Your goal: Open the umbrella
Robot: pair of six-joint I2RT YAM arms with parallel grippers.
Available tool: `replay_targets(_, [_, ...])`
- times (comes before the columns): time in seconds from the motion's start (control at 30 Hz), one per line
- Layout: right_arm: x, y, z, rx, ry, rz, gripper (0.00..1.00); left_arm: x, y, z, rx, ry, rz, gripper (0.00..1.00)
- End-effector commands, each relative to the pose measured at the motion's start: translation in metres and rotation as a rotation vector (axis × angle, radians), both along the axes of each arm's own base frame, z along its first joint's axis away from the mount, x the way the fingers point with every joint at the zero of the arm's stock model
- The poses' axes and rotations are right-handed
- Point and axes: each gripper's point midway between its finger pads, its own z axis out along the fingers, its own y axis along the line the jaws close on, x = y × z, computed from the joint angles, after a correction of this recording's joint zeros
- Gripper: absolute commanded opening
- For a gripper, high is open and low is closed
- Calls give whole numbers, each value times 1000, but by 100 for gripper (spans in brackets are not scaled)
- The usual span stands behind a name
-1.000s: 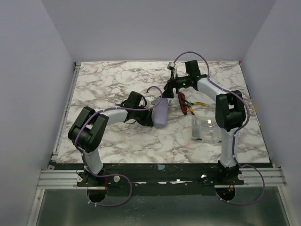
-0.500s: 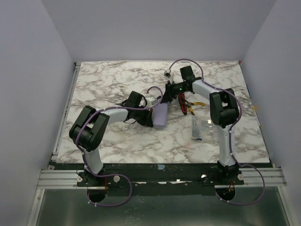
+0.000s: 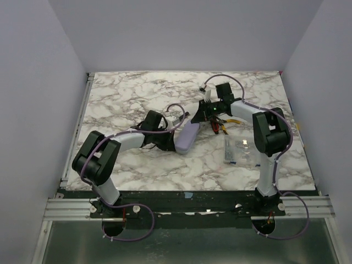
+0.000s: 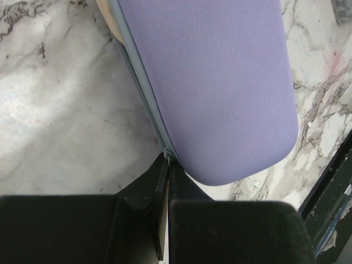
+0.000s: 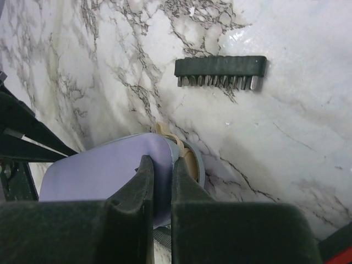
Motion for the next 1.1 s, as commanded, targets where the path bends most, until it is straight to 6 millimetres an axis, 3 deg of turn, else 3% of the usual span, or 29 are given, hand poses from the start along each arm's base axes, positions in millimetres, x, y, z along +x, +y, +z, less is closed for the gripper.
replay_targets(0.0, [25,-35,-20,-142,-74,-180,0,-17,6,12,-27,26,19,0])
replay_targets(0.27, [30,-53,-10,-175,-138,-320,0,-37,9,18,-52,83,44,0])
replay_targets(0.33, [27,-56,-5,-170,-156,-358,0,-28,5,18,-54,98,75,0])
replay_targets(0.43, [5,-60,-3,-175,-164,-370,0,-5,-3,18,-51,109,123,0])
replay_targets(0.57, [-39,-62,-5,-180,-153,-264,0,26,-8,15,-41,132,168,0])
replay_targets(0.63, [-62,-66,-10,-205,-140,-184,11,39,-8,13,-21,119,172,0])
replay_targets(0.77, [-98,-72,-9,-231,-153,-31,61,51,-3,5,36,106,158,0])
replay_targets(0.83, [-109,-75,-5,-244,-202,51,76,51,-3,3,46,98,132,0])
replay_targets(0.93, [-114,-78,8,-261,-367,211,85,49,-3,3,40,73,100,0])
replay_targets(1.07, [-105,-70,28,-240,-610,408,90,46,-3,2,47,78,63,0])
